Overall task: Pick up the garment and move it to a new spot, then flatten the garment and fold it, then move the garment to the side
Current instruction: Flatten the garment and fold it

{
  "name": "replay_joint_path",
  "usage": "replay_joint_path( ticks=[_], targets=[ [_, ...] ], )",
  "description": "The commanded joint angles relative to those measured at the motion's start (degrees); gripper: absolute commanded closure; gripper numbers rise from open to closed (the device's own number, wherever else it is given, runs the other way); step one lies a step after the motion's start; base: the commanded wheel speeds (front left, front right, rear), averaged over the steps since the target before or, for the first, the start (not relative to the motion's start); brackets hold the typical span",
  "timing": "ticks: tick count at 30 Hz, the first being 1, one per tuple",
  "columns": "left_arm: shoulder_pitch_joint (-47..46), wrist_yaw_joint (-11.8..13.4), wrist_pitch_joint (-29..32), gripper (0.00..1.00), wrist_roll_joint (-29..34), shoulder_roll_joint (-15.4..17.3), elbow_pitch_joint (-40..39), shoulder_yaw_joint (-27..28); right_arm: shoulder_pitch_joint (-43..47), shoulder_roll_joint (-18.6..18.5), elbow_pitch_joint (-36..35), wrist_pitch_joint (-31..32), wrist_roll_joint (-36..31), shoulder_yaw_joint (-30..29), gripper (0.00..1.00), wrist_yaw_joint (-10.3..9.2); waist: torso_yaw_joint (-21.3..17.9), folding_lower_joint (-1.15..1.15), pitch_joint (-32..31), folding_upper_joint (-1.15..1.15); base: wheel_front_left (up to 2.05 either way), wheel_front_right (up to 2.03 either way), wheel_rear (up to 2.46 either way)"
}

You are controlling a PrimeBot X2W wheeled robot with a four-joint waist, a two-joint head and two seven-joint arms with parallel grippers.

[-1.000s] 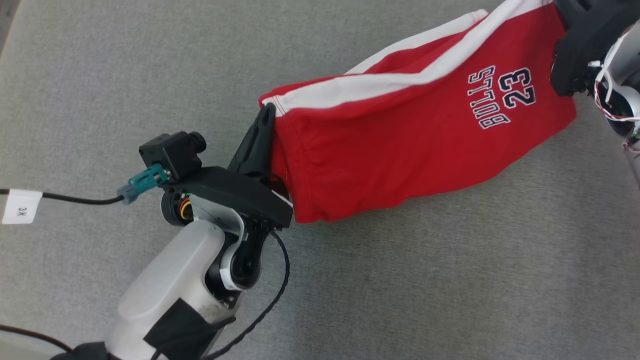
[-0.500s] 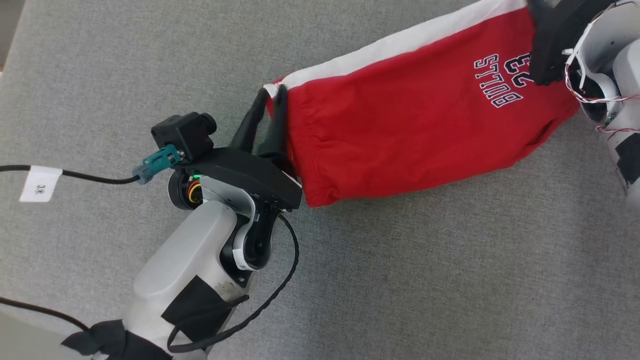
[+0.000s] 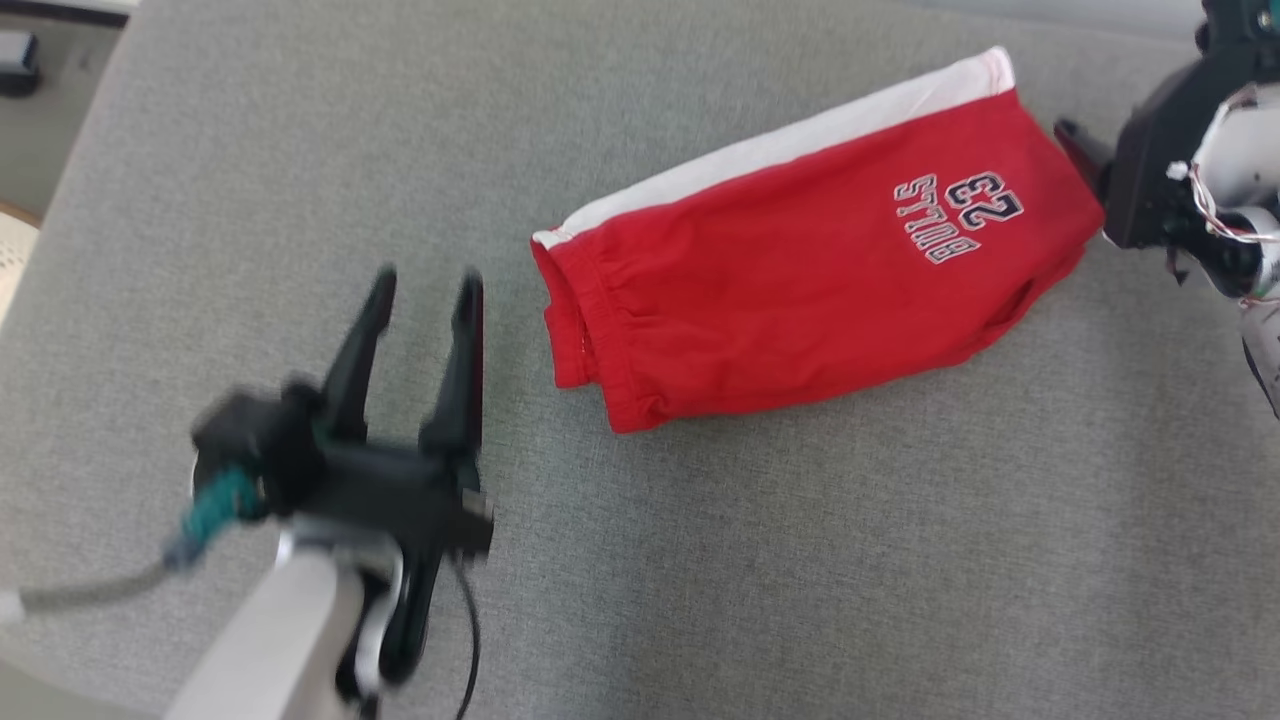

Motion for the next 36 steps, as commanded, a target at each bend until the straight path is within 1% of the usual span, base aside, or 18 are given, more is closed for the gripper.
replay_joint_path(
  ticks=[1,3,6,10,14,19,22,29,30,31,32,33,36],
  targets=[
    [1.48,-0.17,-0.15,0.00,0.90,0.19,-0.35,0.05,0.55,0.05,0.20,0.15,0.42,-0.31,0.00,0.04,-0.22,0.01,-1.34,0.00,0.00,0.00,0.00],
    [5.12,-1.33,-0.16,0.00,4.56,1.29,-2.17,0.74,1.40,-0.14,1.13,1.35,0.99,-1.18,0.00,0.04,0.08,0.01,-1.66,0.00,0.00,0.00,0.00],
    [10.10,-2.76,-0.17,0.00,8.42,1.72,-4.25,2.67,2.05,0.25,2.71,2.17,1.65,-2.89,0.00,0.04,0.66,0.01,-1.68,0.00,0.00,0.00,0.00],
    [15.86,-4.99,-0.16,0.00,10.47,0.36,-6.41,6.18,2.49,0.66,4.91,2.96,1.36,-4.48,0.00,0.04,1.86,0.01,-1.31,0.00,0.00,0.00,0.00],
    [19.71,-6.97,-0.17,0.00,11.67,-1.25,-6.39,8.56,2.37,1.28,6.95,4.60,0.12,-4.84,0.00,0.04,2.96,0.01,-0.98,0.00,0.00,0.00,0.00],
    [21.35,-9.07,-0.18,0.00,13.16,-3.25,-5.35,10.16,2.39,2.51,8.81,5.60,-2.11,-4.65,0.00,0.04,3.82,0.01,-0.93,0.00,0.00,0.00,0.00],
    [21.68,-9.76,-0.17,0.00,13.78,-4.48,-4.47,10.48,3.07,3.27,9.99,5.97,-3.09,-4.53,0.00,0.04,4.02,0.01,-0.84,0.00,0.00,0.00,0.00],
    [21.07,-11.02,-0.17,0.00,14.96,-6.08,-2.86,10.66,5.81,5.09,13.11,5.43,-5.19,-4.78,0.00,0.04,3.95,0.01,-0.93,0.00,0.00,0.00,0.00],
    [21.13,-11.25,-0.17,0.00,14.86,-6.16,-2.54,10.67,6.14,5.05,13.54,5.25,-5.53,-4.89,0.13,0.04,3.89,0.01,-0.98,0.00,0.00,0.00,0.00],
    [21.21,-11.43,-0.17,0.00,14.91,-6.24,-2.32,10.68,6.36,5.09,13.81,4.90,-5.81,-4.90,0.52,0.04,3.83,0.01,-0.99,0.00,0.00,0.00,0.00],
    [21.25,-11.46,-0.17,0.00,14.96,-6.31,-2.25,10.71,6.38,5.15,13.97,4.18,-6.02,-5.07,0.67,0.04,3.76,0.01,-0.96,0.00,0.00,0.00,0.00],
    [21.38,-11.70,-0.17,0.00,14.93,-6.40,-1.99,10.65,6.69,5.31,14.51,3.14,-6.54,-5.30,1.00,0.04,3.56,0.01,-0.89,0.00,0.00,0.00,0.00],
    [21.25,-11.94,-0.17,0.00,15.19,-6.51,-1.32,10.78,6.50,5.21,15.20,-0.03,-7.68,-6.12,1.00,-0.09,3.09,0.01,-1.01,0.00,0.00,0.00,0.00]
  ],
)
